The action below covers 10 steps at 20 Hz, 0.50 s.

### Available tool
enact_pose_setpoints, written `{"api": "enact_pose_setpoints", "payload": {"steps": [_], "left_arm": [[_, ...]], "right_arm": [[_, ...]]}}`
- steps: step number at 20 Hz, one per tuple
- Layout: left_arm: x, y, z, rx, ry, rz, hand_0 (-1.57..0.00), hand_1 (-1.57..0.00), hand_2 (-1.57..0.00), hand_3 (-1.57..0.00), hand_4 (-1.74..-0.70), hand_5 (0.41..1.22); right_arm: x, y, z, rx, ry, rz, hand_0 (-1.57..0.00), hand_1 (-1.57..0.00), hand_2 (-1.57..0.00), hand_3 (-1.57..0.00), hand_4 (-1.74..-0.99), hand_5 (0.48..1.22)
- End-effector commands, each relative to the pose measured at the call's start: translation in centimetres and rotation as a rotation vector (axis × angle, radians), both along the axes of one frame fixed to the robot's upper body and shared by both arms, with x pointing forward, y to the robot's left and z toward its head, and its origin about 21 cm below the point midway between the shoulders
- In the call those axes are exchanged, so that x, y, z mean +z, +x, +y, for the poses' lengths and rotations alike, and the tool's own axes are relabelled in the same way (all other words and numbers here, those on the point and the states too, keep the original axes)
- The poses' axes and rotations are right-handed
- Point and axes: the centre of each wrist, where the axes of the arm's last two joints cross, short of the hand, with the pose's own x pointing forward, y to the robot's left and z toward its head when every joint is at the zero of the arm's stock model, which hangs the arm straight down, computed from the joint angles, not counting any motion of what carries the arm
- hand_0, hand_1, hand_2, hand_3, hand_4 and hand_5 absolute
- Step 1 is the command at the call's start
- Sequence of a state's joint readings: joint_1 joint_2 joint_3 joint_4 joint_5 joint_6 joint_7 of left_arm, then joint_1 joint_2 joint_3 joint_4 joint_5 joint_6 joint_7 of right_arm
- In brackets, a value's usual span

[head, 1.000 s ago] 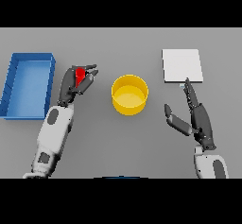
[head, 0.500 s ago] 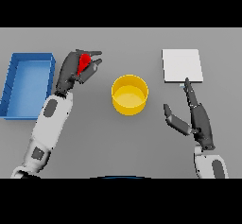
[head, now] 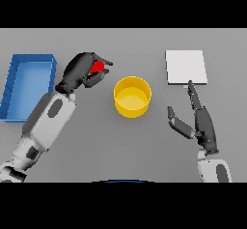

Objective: Pick up the red beaker and tilt it to pour out 1 green nut into yellow bowl. Pick up the yellow bowl and place it on the metallic measuring scale.

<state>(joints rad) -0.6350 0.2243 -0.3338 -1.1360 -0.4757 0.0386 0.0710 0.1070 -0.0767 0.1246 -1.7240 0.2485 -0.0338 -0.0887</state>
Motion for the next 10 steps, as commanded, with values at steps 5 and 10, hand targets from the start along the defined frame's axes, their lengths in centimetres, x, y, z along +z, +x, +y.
{"api": "enact_pose_setpoints", "payload": {"steps": [5, 10], "left_arm": [[1.2, 1.0, -2.3, -0.131, 0.401, -0.124, -1.57, -1.57, -1.57, -1.57, -1.74, 1.166], [2.7, 2.2, -4.6, -0.269, 0.718, -0.175, -1.57, -1.57, -1.57, -1.57, -1.65, 1.203]], "right_arm": [[-0.2, -0.1, 0.3, 0.013, 0.018, 0.009, 0.00, 0.00, 0.00, 0.00, -1.269, 0.722], [0.1, -0.2, 0.1, 0.009, 0.022, -0.020, 0.00, 0.00, 0.00, 0.00, -1.262, 0.705]]}}
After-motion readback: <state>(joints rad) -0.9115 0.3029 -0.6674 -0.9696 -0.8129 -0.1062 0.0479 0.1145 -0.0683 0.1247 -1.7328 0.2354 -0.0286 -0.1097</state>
